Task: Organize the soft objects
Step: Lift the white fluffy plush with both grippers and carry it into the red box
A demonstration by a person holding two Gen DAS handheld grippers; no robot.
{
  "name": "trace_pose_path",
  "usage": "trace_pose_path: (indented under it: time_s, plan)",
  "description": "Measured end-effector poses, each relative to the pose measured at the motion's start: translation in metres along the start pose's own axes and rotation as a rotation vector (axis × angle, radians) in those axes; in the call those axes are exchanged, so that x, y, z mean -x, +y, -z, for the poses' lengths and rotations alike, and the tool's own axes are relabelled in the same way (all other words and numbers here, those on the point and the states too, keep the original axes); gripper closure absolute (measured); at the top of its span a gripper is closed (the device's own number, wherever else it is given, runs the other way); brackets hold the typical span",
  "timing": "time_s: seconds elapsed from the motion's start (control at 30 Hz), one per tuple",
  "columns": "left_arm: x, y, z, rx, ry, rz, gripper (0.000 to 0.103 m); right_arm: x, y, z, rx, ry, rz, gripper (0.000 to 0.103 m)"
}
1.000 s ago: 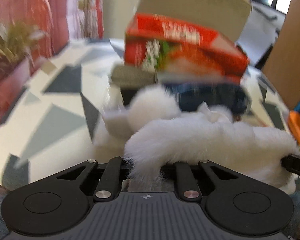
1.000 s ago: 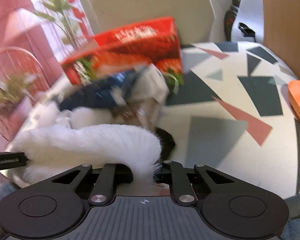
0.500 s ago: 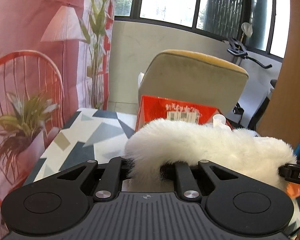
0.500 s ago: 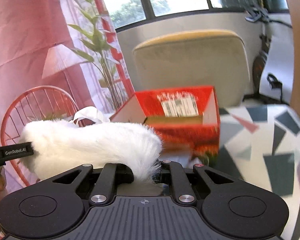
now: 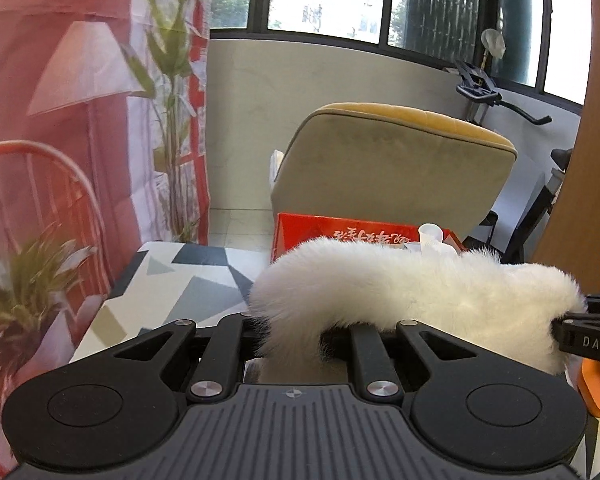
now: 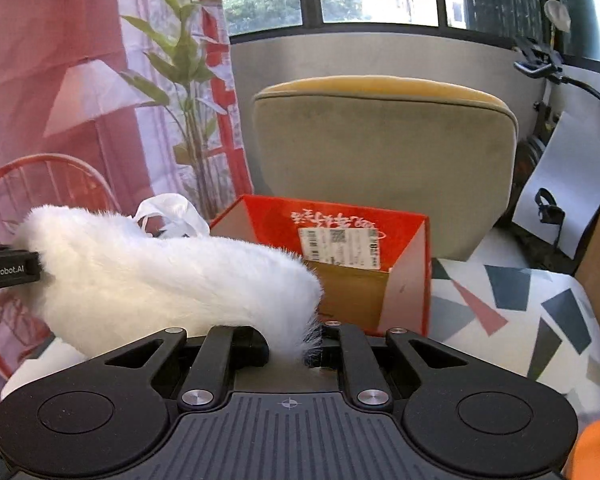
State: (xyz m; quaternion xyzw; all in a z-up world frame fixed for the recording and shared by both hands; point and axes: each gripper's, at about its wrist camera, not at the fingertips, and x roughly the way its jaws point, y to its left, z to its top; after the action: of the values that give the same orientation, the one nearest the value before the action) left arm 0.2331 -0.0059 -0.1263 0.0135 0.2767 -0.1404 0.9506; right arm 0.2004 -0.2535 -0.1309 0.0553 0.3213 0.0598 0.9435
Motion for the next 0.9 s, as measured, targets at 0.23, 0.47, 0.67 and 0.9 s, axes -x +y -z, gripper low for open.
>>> trace_pose_path:
  time_s: [0.23,0.47,0.67,0.9]
  plan:
    - [-0.029,-0.004,-0.009,-0.026,0.020,0.004,0.088,-0.025,-0.017,-0.019,0.011,0.017,0.034,0.091]
    - [-0.055,-0.012,-0.028,-0.053,0.035,0.032,0.088,-0.053,-0.033,-0.031,0.016,0.038,0.035,0.091]
    - [-0.087,-0.018,-0.040,-0.050,0.055,0.060,0.088,-0.079,-0.058,-0.043,0.003,0.053,0.043,0.091]
    - [-0.122,-0.022,-0.058,-0.021,0.068,0.081,0.088,-0.110,-0.086,-0.071,0.016,0.052,0.044,0.091]
